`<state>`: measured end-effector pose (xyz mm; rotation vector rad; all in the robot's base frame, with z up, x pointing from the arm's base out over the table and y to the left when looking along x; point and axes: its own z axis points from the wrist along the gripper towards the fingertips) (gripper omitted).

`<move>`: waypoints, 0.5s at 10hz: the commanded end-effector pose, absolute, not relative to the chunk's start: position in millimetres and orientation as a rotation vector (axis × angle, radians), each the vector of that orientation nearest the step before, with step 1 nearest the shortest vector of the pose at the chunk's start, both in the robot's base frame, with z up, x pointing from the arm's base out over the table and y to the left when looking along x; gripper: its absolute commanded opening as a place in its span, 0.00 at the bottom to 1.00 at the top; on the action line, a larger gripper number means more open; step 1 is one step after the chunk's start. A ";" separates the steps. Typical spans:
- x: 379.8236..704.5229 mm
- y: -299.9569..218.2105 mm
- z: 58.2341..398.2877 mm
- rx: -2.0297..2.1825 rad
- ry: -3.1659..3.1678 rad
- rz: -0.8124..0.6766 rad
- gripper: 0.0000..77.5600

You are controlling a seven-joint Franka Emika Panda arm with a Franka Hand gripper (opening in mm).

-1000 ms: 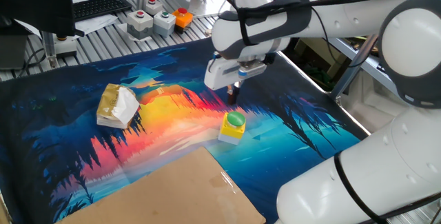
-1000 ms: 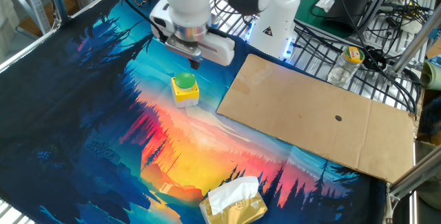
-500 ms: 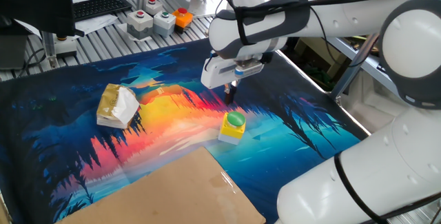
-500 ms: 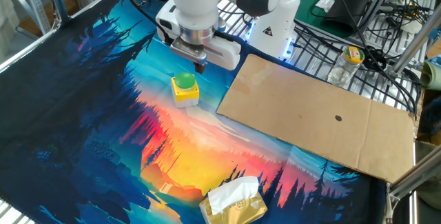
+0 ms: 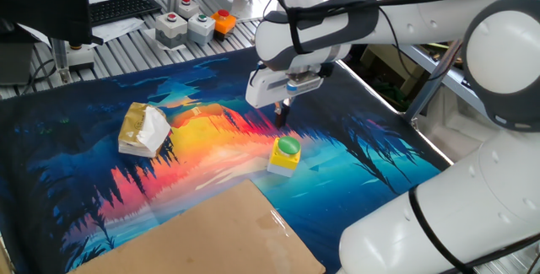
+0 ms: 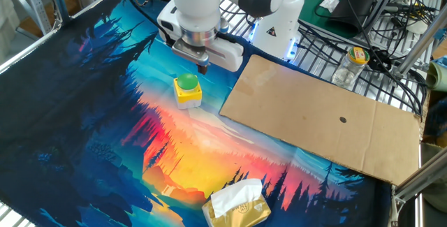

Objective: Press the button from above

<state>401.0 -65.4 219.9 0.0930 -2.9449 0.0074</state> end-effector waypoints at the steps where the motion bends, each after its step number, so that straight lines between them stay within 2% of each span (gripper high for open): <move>1: 401.6 -65.6 220.7 0.065 -2.956 0.004 0.00; 5: 401.6 -65.6 220.7 0.032 -2.990 -0.028 0.00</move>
